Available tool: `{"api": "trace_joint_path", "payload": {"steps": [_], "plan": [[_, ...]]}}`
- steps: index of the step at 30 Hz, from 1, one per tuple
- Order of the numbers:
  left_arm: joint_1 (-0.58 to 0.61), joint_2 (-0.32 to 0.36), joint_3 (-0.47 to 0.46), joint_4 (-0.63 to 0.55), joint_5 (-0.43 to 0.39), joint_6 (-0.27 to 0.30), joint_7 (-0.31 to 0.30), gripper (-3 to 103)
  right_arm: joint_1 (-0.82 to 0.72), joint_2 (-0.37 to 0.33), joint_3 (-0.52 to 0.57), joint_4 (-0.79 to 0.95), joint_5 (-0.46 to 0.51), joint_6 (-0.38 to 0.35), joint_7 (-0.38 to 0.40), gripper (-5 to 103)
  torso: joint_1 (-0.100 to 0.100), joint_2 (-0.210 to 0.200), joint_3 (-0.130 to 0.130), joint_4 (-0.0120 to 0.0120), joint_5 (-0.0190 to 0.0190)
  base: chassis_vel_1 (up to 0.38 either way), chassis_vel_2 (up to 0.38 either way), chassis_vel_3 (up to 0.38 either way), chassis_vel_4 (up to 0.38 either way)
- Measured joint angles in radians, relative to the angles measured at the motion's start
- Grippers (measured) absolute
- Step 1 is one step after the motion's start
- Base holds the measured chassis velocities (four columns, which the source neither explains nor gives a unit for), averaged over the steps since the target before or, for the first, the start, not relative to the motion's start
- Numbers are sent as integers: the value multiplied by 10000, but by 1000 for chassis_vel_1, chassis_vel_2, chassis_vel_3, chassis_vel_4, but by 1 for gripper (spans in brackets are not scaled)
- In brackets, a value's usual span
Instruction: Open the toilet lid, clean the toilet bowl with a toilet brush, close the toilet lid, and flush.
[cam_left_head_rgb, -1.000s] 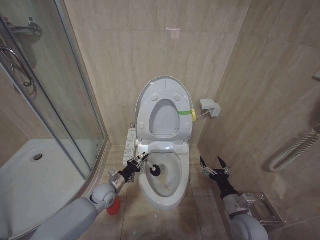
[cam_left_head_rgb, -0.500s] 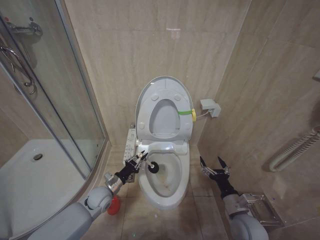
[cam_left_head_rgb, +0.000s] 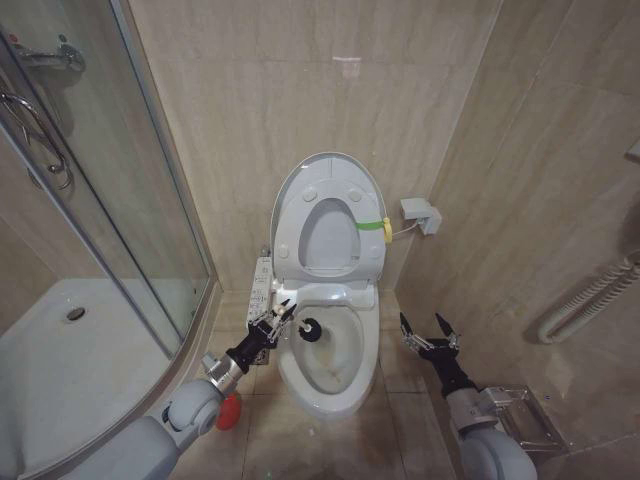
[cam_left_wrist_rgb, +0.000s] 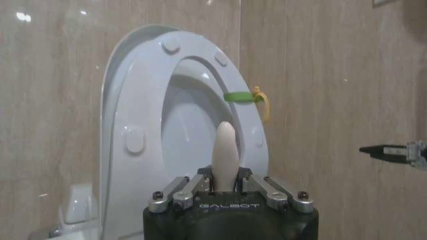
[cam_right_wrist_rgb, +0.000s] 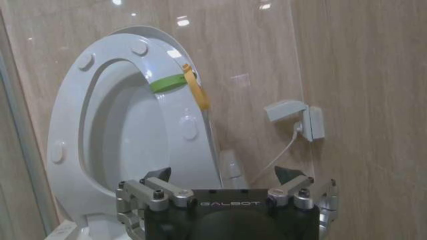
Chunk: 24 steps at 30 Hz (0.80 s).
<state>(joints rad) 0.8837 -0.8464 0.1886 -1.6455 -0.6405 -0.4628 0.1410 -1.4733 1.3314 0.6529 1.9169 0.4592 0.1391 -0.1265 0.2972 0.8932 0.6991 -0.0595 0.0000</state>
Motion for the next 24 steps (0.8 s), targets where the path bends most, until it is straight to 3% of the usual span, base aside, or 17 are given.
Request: {"api": "trace_joint_path", "payload": {"steps": [7,10,24], "plan": [[539,180,-506,-922,-113,104,-189,22,0,0,0,1,-1,0,0,100,0,0,0,-2,0,0,0,0,0],[1138,420,-970,-1840,-142,311,-279,22,0,0,0,0,0,1,0,100,0,0,0,0,0,0,0,0,0],[3460,1369,-2877,-3747,-34,697,-673,22,0,0,0,0,-1,0,0,100,-1,0,0,0,0,0,0,0,0]]}}
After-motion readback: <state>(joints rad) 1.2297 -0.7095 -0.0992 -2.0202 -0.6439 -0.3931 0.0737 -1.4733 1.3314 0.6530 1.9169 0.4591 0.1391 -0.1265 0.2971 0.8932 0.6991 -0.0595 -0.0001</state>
